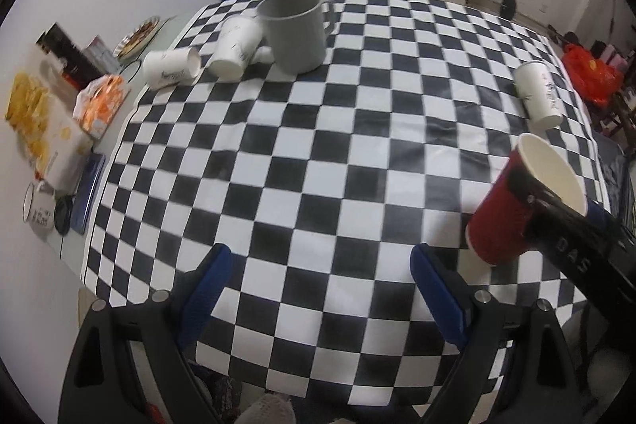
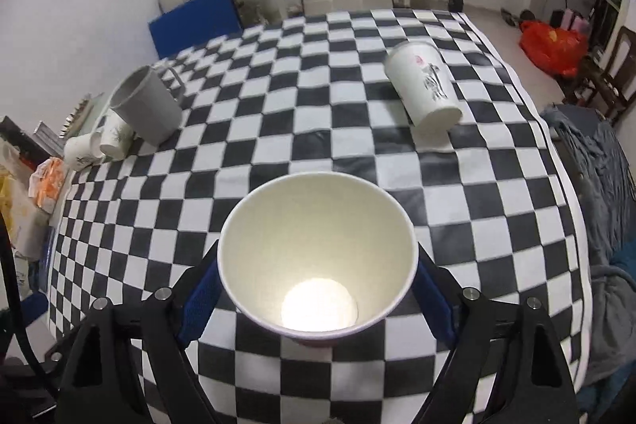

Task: Flip cup upright
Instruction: 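Lower the red cup upright onto the tablecloth and open the right tool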

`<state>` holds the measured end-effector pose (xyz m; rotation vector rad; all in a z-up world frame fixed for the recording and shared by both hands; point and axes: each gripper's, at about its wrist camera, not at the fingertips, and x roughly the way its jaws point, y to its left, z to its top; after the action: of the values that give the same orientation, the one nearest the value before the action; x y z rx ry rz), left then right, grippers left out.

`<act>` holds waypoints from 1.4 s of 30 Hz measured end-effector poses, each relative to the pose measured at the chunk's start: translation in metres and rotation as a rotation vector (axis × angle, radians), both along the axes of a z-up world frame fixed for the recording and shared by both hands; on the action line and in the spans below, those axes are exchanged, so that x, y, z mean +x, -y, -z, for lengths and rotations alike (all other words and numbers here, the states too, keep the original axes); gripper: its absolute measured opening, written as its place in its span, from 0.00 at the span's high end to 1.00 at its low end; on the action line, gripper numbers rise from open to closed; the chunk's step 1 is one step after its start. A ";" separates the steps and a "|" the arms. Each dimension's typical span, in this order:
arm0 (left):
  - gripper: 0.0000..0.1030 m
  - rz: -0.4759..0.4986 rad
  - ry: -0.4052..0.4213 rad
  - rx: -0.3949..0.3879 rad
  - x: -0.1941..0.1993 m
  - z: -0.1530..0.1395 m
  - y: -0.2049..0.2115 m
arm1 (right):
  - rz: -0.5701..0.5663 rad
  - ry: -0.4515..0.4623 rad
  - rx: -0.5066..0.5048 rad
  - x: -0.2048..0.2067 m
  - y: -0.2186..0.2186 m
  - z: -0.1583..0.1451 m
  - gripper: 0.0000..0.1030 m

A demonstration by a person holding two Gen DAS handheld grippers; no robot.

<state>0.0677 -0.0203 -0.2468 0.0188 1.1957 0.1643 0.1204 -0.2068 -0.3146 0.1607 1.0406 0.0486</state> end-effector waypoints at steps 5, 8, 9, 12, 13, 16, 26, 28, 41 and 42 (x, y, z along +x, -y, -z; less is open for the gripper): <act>0.11 -0.038 -0.011 -0.004 -0.001 0.007 -0.011 | -0.021 -0.012 -0.029 -0.008 -0.005 0.015 0.15; 0.11 -0.040 -0.015 -0.002 -0.002 0.010 -0.013 | -0.017 -0.026 -0.034 -0.015 -0.004 0.019 0.14; 0.11 -0.040 -0.016 0.001 -0.002 0.011 -0.014 | -0.017 -0.030 -0.033 -0.017 -0.004 0.020 0.14; 0.11 -0.035 -0.022 0.000 -0.003 0.012 -0.013 | -0.019 -0.034 -0.049 -0.019 -0.004 0.018 0.12; 0.11 -0.033 -0.023 -0.001 -0.003 0.013 -0.012 | -0.023 -0.028 -0.055 -0.020 -0.005 0.017 0.12; 0.11 -0.026 -0.025 -0.005 -0.003 0.012 -0.010 | -0.034 -0.017 -0.067 -0.022 -0.007 0.012 0.11; 0.11 -0.006 -0.021 -0.008 -0.006 0.008 -0.005 | -0.054 0.014 -0.067 -0.032 -0.010 0.002 0.08; 0.11 -0.005 -0.020 -0.010 -0.006 0.007 -0.005 | -0.053 0.011 -0.069 -0.032 -0.010 0.002 0.08; 0.11 0.000 -0.021 -0.009 -0.013 0.006 -0.005 | -0.075 0.029 -0.042 -0.035 -0.012 -0.002 0.07; 0.11 -0.001 -0.020 -0.009 -0.013 0.005 -0.006 | -0.082 0.028 -0.038 -0.035 -0.013 -0.002 0.07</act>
<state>0.0544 -0.0142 -0.2523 0.0122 1.2164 0.1600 0.0855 -0.1939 -0.3126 0.0823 1.0190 0.1048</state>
